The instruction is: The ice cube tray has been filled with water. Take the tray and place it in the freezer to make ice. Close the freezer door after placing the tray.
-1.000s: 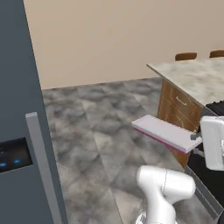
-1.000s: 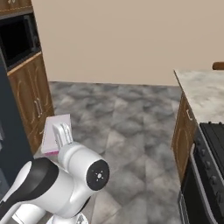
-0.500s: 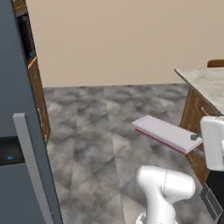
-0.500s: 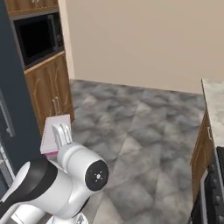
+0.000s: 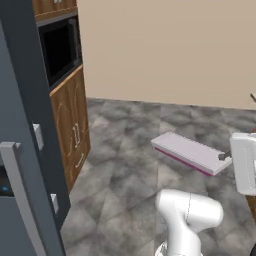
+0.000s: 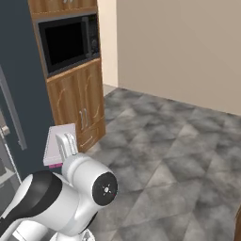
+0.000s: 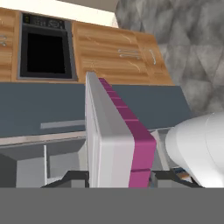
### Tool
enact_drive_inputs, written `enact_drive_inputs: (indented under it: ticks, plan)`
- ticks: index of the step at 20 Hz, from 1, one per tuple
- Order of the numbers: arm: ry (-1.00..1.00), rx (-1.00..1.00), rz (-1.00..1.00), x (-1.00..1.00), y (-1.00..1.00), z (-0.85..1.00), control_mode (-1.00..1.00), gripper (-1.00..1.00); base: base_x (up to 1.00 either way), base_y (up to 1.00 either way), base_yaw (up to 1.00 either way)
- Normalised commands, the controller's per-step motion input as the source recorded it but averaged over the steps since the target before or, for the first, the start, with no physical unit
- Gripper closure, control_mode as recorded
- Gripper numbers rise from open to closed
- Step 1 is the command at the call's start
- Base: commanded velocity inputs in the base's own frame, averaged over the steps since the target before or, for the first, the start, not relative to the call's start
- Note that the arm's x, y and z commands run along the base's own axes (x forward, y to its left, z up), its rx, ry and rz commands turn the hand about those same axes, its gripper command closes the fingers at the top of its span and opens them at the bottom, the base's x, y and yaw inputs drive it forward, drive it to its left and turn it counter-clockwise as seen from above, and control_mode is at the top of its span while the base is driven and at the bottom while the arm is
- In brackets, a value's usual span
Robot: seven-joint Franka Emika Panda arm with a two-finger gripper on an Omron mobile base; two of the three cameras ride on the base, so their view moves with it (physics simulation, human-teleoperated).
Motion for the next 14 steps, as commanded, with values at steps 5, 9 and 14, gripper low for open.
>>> enact_drive_inputs:
  ticks: [5,9,14]
  plan:
    - [0.00,0.00,0.00,0.00,0.00,0.00,1.00,1.00,0.92,0.00,0.37]
    - [0.00,0.00,0.00,0.00,0.00,0.00,1.00,1.00,0.74,-0.02,0.37]
    - [0.00,0.00,0.00,0.00,0.00,0.00,1.00,1.00,0.13,-0.03,0.40]
